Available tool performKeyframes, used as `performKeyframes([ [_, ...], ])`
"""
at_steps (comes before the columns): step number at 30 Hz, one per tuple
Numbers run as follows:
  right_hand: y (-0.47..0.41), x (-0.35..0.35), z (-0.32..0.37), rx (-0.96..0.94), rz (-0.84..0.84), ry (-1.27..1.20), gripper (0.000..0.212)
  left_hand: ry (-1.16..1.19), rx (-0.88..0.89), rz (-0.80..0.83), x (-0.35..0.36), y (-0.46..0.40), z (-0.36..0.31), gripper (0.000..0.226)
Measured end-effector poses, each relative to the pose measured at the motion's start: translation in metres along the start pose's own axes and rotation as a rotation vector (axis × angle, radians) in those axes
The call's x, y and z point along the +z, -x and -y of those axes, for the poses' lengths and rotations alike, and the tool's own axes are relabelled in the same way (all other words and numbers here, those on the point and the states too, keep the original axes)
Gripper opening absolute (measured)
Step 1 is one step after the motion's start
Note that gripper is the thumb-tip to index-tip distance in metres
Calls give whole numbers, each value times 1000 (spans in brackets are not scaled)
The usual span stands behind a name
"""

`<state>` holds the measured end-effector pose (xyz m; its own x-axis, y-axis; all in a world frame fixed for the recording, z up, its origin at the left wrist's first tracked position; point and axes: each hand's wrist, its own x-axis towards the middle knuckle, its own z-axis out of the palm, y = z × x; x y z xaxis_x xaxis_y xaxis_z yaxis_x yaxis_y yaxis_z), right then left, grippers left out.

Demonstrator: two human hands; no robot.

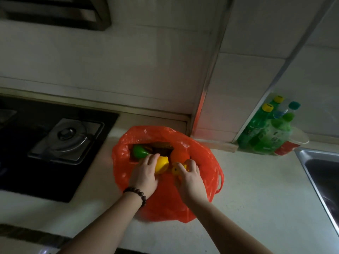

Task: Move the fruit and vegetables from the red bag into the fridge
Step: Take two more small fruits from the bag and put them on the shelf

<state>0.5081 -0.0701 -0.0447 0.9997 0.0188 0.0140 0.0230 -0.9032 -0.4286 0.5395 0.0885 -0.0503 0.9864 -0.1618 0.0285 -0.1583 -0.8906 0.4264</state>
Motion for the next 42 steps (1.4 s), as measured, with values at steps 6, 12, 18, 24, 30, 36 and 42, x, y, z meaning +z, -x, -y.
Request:
performKeyframes([
  [6,-2,-19,33,-175,-33,-107,48,25,-143,-177,-34,29,6,73],
  [12,-6,-10,103,-376,35,-220,49,51,-312,-409,-85,81,42,66],
  [18,9,12,213,-632,107,-318,49,25,-532,-584,-144,155,99,63],
  [24,48,47,333,-860,184,-384,48,-16,-745,-753,-200,248,166,63],
  [30,103,95,465,-1073,216,-444,42,-31,-898,-927,-255,349,241,58],
  [36,167,138,601,-1253,219,-528,41,-136,-1010,-1029,-317,450,332,58],
  [42,207,167,711,-1340,200,-531,42,-157,-1067,-1120,-374,516,402,57],
])
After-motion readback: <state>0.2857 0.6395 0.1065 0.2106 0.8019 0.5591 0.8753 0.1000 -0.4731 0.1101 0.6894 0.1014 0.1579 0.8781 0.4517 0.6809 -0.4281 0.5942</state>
